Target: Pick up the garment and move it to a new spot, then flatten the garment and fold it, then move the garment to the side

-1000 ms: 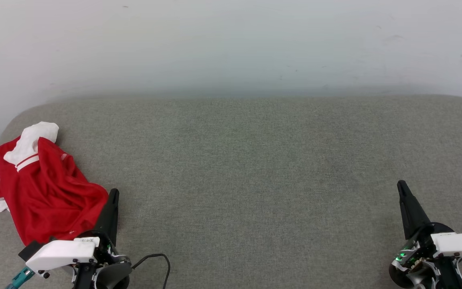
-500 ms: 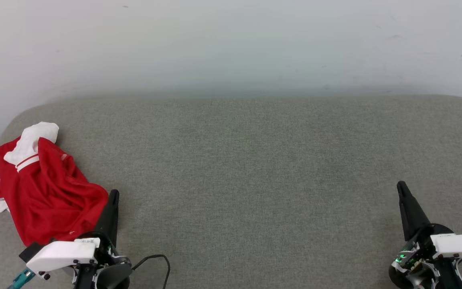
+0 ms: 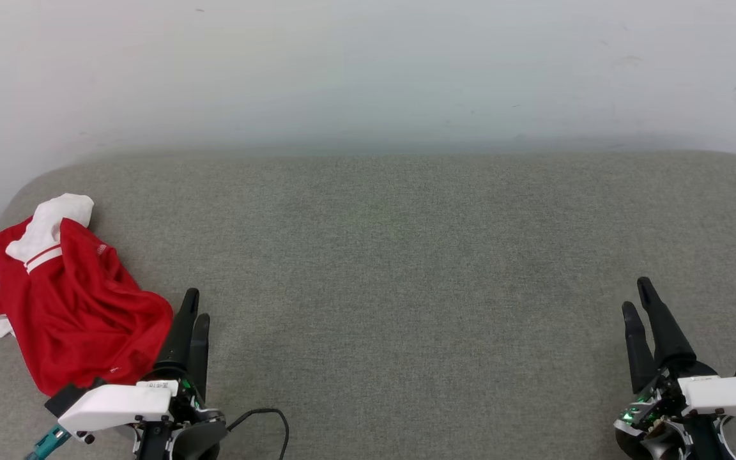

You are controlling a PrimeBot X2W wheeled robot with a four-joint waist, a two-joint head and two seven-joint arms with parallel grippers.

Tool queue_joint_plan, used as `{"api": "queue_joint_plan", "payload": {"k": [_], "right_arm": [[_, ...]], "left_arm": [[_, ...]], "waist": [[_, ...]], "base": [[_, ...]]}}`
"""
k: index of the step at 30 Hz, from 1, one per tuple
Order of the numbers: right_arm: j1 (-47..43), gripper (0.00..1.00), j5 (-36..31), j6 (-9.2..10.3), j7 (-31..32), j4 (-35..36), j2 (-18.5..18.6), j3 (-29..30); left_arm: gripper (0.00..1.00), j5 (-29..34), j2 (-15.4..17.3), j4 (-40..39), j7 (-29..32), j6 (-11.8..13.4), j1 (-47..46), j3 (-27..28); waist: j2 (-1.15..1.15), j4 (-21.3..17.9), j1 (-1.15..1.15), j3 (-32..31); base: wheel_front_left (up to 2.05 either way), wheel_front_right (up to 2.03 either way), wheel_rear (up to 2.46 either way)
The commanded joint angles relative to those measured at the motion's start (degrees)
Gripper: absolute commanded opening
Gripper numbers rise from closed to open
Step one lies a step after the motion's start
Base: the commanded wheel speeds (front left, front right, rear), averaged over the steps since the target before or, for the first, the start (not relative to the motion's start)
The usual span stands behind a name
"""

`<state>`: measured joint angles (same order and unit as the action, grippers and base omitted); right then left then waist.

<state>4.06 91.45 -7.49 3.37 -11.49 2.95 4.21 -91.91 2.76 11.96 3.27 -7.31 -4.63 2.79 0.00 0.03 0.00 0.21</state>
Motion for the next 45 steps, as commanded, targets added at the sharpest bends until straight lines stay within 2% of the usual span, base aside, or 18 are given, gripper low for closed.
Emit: {"api": "queue_joint_plan", "payload": {"k": [1,9,14,21,28,38,45], "right_arm": [[0.34,1.00,-0.48,-0.01,-0.65,2.04,0.29,-0.46],[-0.22,1.00,-2.51,-0.01,-2.76,5.16,1.28,-2.04],[-0.58,1.00,-7.66,-0.01,-4.02,6.19,2.21,-2.72],[-1.09,1.00,-22.20,-0.01,-5.56,7.11,1.93,-2.04],[-1.61,1.00,-35.08,-0.01,-7.00,8.64,0.91,-1.54],[-2.38,1.00,-49.22,0.00,-8.41,10.73,0.42,-1.91],[-2.53,1.00,-56.23,0.00,-8.13,12.12,0.38,-1.96]], "left_arm": [[1.00,0.40,0.11,-2.02,-0.63,-0.08,-1.33,-0.46],[1.00,2.30,0.12,-5.17,-2.65,-0.10,-1.20,-2.27],[1.00,6.41,0.12,-6.91,-3.82,-0.11,-1.23,-3.30],[1.00,16.11,0.12,-8.70,-5.38,-0.13,-1.08,-3.91],[1.00,29.72,0.14,-9.30,-6.83,-0.14,-0.91,-4.42],[1.00,46.26,0.21,-9.25,-8.73,-0.16,0.20,-4.52],[1.00,53.98,0.77,-9.24,-9.78,0.29,0.38,-4.73]], "waist": [[0.00,0.03,0.00,-0.01],[0.00,0.20,0.00,0.00],[0.00,0.26,0.00,0.01],[0.00,0.30,0.00,-0.04],[0.00,0.40,0.00,-0.21],[0.00,0.41,0.00,-0.55],[0.00,0.55,0.00,-0.59]], "base": [[0.00,0.00,0.00],[0.00,0.00,0.00],[0.00,0.00,0.00],[0.00,0.00,0.00],[0.00,0.00,0.00],[0.00,0.00,0.00],[0.00,0.00,0.00]]}}
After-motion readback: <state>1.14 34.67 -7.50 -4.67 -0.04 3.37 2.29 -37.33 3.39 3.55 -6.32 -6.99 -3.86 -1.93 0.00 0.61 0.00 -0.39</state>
